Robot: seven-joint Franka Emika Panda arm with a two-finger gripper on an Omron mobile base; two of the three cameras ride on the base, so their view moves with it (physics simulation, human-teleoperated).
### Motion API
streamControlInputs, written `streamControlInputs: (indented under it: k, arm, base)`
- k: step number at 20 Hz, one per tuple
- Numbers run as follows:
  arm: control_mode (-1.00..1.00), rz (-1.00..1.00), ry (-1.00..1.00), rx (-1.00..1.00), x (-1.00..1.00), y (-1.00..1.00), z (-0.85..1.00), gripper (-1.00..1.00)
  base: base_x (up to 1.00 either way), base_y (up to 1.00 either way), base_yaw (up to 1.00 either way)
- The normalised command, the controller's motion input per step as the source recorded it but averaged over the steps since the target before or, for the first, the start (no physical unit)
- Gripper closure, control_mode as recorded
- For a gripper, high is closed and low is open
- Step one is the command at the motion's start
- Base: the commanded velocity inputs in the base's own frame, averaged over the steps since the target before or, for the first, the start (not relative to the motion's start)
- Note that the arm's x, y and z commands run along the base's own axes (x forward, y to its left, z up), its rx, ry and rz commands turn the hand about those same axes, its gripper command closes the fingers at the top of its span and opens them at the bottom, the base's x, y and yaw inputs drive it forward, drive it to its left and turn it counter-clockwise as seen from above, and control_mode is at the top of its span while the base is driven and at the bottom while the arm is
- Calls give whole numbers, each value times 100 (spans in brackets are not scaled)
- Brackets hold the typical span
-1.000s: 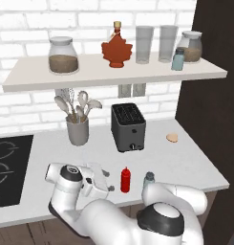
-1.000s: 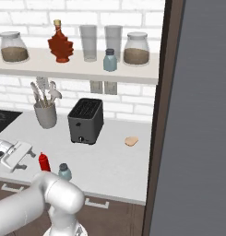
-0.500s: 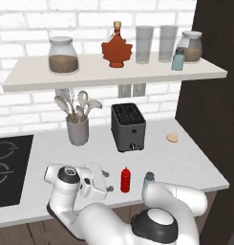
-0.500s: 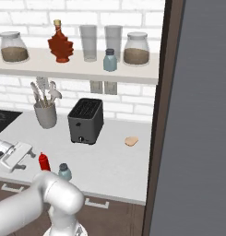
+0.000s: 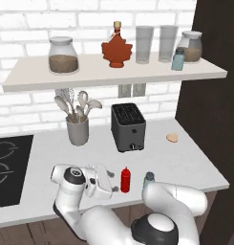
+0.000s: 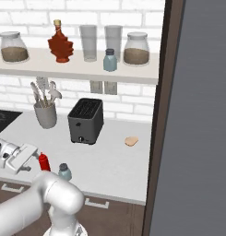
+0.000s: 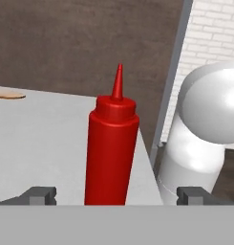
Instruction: Put the shaker and condiment bottle from the counter next to their counterparts in the cabinet.
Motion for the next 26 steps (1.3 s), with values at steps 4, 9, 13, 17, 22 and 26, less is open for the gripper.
streamControlInputs:
  k: [4,9,13,17,22,26]
  arm:
    - [-100,0,0,0,0,-18,-9,-100]
    - [-100,0,0,0,0,-19,-8,-100]
    - [-100,0,0,0,0,-18,-6,-100]
    - [-100,0,0,0,0,-16,-7,-100]
    - [-100,0,0,0,0,-16,-4,-100]
    - [-100,0,0,0,0,-16,-4,-100]
  base:
    - [0,0,0]
    - [0,0,0]
    - [0,0,0]
    - [0,0,0]
    - [0,0,0]
    - [0,0,0]
